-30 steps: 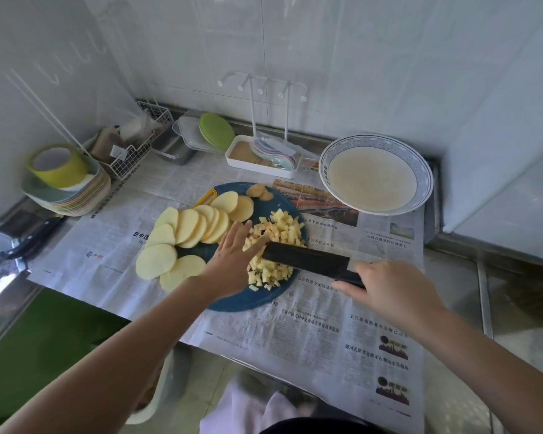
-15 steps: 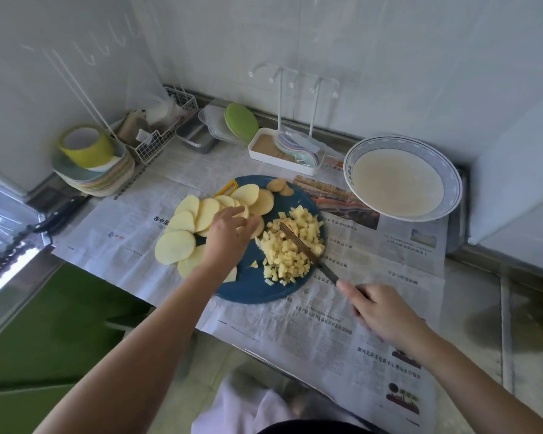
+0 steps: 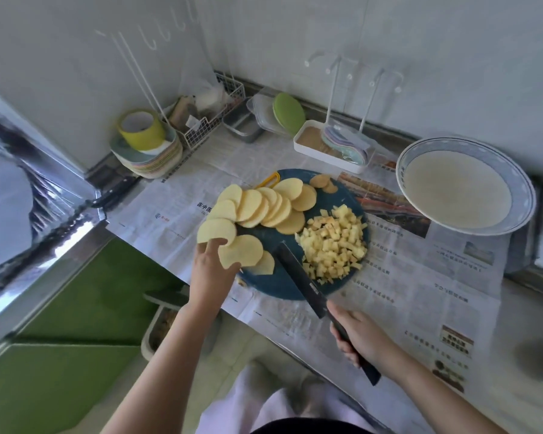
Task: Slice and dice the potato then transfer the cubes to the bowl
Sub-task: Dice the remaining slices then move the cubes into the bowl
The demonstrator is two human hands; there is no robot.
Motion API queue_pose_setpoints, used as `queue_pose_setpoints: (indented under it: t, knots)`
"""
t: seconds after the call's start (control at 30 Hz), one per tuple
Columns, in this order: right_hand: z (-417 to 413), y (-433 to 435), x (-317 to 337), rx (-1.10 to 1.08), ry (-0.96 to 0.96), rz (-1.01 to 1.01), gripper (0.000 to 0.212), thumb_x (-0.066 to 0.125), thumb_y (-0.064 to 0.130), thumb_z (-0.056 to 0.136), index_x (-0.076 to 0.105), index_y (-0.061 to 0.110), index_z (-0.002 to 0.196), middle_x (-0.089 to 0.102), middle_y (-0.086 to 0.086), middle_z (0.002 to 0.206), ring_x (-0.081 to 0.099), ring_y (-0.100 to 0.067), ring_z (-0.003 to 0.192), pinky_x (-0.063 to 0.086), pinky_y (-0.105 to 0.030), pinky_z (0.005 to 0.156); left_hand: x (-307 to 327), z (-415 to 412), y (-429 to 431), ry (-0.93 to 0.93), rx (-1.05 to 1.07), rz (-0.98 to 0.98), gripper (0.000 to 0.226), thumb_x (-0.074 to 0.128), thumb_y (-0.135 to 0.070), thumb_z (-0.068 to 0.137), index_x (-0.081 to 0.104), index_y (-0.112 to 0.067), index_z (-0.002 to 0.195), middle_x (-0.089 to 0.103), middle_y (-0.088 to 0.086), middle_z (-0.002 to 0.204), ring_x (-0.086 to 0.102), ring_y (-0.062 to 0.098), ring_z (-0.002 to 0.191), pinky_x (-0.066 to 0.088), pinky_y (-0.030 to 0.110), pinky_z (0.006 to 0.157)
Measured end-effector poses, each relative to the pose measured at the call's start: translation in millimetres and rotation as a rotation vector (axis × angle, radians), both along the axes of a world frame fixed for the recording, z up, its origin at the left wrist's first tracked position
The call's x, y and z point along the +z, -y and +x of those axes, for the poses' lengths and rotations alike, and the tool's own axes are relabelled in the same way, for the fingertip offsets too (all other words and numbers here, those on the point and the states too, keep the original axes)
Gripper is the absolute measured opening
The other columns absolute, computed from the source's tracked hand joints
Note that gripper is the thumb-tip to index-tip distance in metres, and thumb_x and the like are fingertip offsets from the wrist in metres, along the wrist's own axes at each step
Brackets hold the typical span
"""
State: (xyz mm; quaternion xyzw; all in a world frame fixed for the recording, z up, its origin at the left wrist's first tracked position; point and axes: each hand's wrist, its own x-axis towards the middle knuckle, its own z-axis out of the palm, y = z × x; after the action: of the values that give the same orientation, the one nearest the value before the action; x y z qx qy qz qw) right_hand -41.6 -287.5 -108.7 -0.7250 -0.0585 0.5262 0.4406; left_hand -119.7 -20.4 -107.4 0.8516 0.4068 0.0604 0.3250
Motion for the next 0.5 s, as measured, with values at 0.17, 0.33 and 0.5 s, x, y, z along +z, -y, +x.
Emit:
queue_pose_setpoints:
  t: [0.17, 0.33, 0.5]
  knots:
    - [10.5, 2.2, -1.9, -0.086, 0.055, -0.036, 0.056, 0.04, 0.06, 0.091, 0.048, 0.013, 0.063, 0.044, -0.002, 0.048, 0.038, -0.017, 0.04, 0.036, -0.026, 0.044, -6.3, -12.6, 3.0, -0.066, 0.072, -0.048, 0.034, 0.072, -0.025, 0.083, 0.059, -0.013, 0.112, 0.061, 0.001, 0.102, 0.058, 0.016, 0.085, 0.043, 0.027, 0.07]
    - [19.1, 4.4, -0.4, -0.141, 0.11, -0.058, 0.056, 0.036, 0.057, 0.094, 0.051, 0.011, 0.065, 0.045, -0.001, 0.047, 0.04, -0.016, 0.038, 0.038, -0.025, 0.043, -11.3, -12.8, 15.5, -0.123, 0.03, -0.126, 0.029, 0.075, -0.028, 0.08, 0.058, -0.017, 0.102, 0.06, -0.003, 0.092, 0.057, 0.014, 0.082, 0.049, 0.028, 0.069]
    - [17.3, 0.9, 1.6, -0.17, 0.129, -0.064, 0.057, 0.035, 0.056, 0.095, 0.049, 0.011, 0.063, 0.044, -0.002, 0.045, 0.04, -0.016, 0.038, 0.037, -0.024, 0.042, -16.3, -12.5, 14.7, -0.086, 0.079, -0.171, 0.022, 0.076, -0.019, 0.079, 0.064, -0.015, 0.097, 0.063, -0.001, 0.088, 0.06, 0.017, 0.08, 0.054, 0.032, 0.069]
